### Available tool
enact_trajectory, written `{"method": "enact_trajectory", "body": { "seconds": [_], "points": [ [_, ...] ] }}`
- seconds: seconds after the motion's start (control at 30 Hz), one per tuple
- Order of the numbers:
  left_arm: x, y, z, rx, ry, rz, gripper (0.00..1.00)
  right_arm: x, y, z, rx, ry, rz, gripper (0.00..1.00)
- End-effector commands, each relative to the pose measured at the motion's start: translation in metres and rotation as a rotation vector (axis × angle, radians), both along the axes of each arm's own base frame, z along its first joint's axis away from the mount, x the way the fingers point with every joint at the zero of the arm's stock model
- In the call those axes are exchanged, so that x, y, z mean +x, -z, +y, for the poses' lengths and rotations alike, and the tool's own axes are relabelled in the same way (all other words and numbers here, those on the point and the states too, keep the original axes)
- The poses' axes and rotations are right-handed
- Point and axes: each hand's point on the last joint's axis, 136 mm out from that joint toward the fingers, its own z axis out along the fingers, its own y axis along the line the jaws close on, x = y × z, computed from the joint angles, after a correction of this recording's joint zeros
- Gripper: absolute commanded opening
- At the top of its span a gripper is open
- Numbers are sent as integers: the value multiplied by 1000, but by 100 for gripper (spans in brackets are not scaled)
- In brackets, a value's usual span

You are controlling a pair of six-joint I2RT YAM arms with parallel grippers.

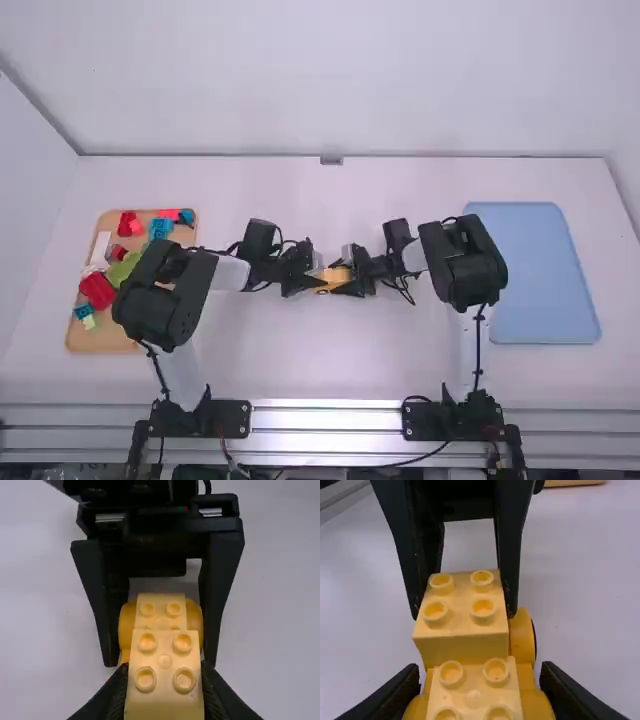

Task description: Assemble lego blocks to make yellow taxi

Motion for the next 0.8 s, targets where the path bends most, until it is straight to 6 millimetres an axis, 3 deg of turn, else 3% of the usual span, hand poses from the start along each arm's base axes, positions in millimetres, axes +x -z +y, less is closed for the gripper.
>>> {"method": "enact_trajectory", "body": {
  "seconds": [0.0, 0.13, 0.43, 0.77],
  "points": [
    [1, 2, 1, 7, 4, 5, 3, 1, 6, -1, -41, 8, 6, 52],
    [3, 2, 7, 6, -12, 13, 3, -2, 8, -3, -50, 9, 25, 52],
    [4, -13, -1, -59, 33, 3, 2, -2, 10, -3, -63, 11, 20, 52],
    [5, 2, 7, 15, -14, 38, 2, -2, 10, -3, -64, 12, 23, 52]
  ]
}}
